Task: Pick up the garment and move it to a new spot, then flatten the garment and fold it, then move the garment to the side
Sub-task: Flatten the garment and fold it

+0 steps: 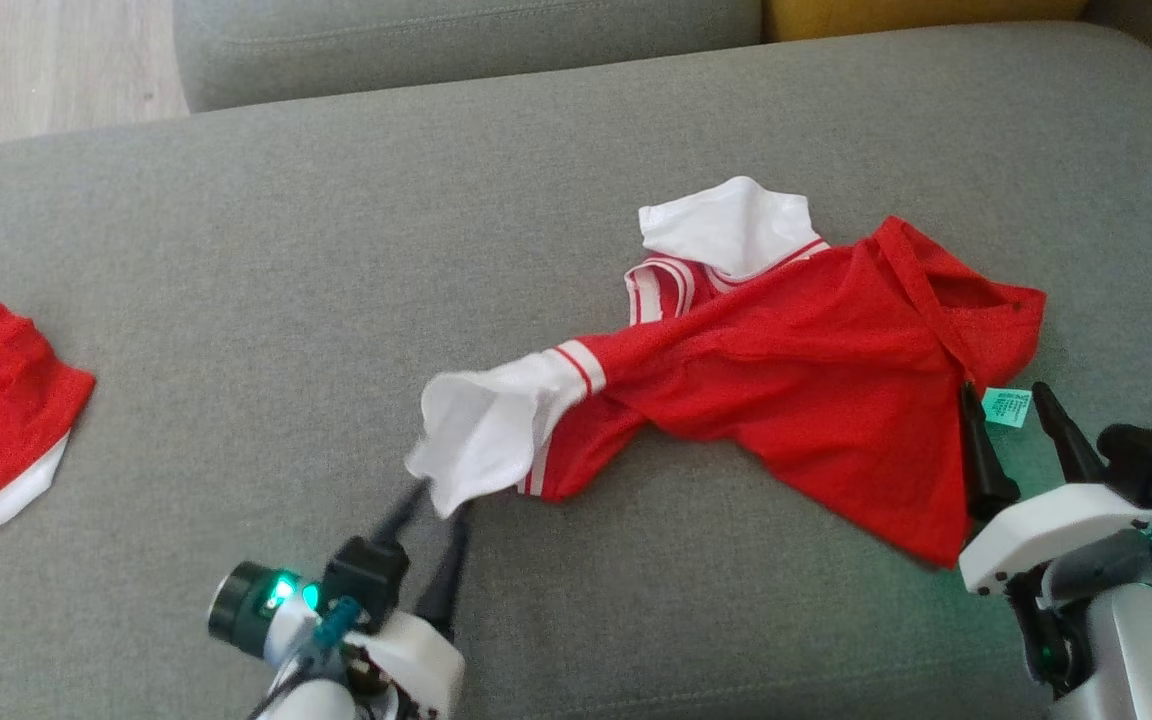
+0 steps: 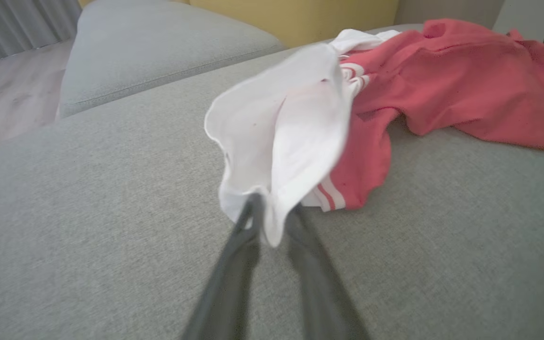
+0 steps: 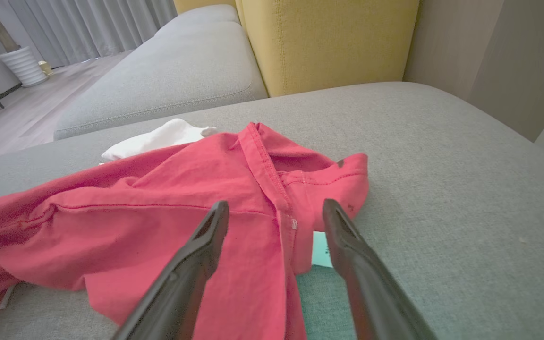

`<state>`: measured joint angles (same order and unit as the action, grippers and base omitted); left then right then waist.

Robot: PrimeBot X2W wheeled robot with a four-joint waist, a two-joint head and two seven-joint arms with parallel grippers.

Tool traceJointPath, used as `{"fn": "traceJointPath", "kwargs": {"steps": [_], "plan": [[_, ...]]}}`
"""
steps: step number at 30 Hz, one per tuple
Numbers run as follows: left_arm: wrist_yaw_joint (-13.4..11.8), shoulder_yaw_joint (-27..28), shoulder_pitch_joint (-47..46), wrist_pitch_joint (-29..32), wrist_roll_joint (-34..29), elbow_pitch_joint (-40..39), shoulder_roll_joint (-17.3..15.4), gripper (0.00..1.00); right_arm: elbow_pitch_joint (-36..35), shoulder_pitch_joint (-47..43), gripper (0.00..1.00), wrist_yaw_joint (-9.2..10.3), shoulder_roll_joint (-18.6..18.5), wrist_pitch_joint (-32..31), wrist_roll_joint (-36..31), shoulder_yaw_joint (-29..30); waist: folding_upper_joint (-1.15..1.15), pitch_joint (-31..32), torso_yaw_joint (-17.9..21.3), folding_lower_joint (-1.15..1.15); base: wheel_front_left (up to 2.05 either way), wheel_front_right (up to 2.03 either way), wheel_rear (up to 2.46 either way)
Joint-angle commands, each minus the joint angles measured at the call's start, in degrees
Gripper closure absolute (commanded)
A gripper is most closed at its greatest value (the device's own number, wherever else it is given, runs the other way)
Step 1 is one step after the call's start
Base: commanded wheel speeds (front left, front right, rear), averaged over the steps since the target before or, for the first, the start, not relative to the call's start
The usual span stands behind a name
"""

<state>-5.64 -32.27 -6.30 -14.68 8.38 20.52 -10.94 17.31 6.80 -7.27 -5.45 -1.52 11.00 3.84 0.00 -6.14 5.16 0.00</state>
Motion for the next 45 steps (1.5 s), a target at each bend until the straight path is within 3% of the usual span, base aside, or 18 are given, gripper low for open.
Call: {"fn": "traceJointPath", "kwargs": {"steps": [1, 11, 16, 30, 42, 43, 44, 45], "plan": [[-0.3, 2.5, -2.6, -0.3, 0.3, -2.0, -0.2, 0.0, -1.6, 1.2, 0.0, -0.22, -0.1, 0.5, -0.3, -1.2, 0.0, 0.2, -0.1, 0.0, 0.0, 0.0, 0.0], [-3.8, 14.4, -1.3, -0.3, 4.6, -10.4, 3.9, 0.0, -1.2, 0.6, 0.0, -0.22, -0.6, 0.8, 0.2, -0.8, 0.0, 1.3, -0.2, 0.0, 0.0, 0.0, 0.0], [-3.5, 18.0, 0.4, -0.3, 5.0, -12.2, 6.1, 0.0, -0.1, 0.9, 0.0, -0.22, -0.8, 1.0, 0.0, -0.2, 0.0, 1.1, -0.6, 0.0, 0.0, 0.0, 0.0], [-0.4, 18.5, -0.1, -0.3, 3.2, -9.7, 7.9, 0.0, 8.9, 7.4, 0.0, -0.22, -2.5, -1.3, -0.6, 0.4, 0.0, -1.6, -2.9, 0.0, 0.0, 0.0, 0.0], [0.1, 16.9, -1.4, -0.3, 4.0, -7.2, 8.0, 0.0, 13.8, 10.9, 0.0, -0.22, -3.4, 1.4, -0.2, -0.7, 0.0, -2.8, -3.4, 0.0, 0.0, 0.0, 0.0], [0.0, 16.8, -1.4, -0.3, 4.1, -7.1, 8.0, 0.0, 14.1, 11.0, 0.18, -0.22, -3.4, 1.5, -0.2, -0.8, 0.0, -2.8, -3.4, 0.0, 0.0, 0.0, 0.0], [-0.1, 16.8, -1.5, -0.3, 4.2, -7.0, 8.0, 0.0, 14.3, 11.2, 0.5, -0.22, -3.4, 1.7, -0.1, -0.8, 0.0, -2.8, -3.3, 0.0, 0.0, 0.0, 0.0], [-0.1, 16.7, -1.5, -0.3, 4.2, -6.9, 8.0, 0.0, 14.4, 11.2, 0.68, -0.22, -3.4, 1.8, -0.1, -0.9, 0.0, -2.8, -3.3, 0.0, 0.0, 0.0, 0.0]]}}
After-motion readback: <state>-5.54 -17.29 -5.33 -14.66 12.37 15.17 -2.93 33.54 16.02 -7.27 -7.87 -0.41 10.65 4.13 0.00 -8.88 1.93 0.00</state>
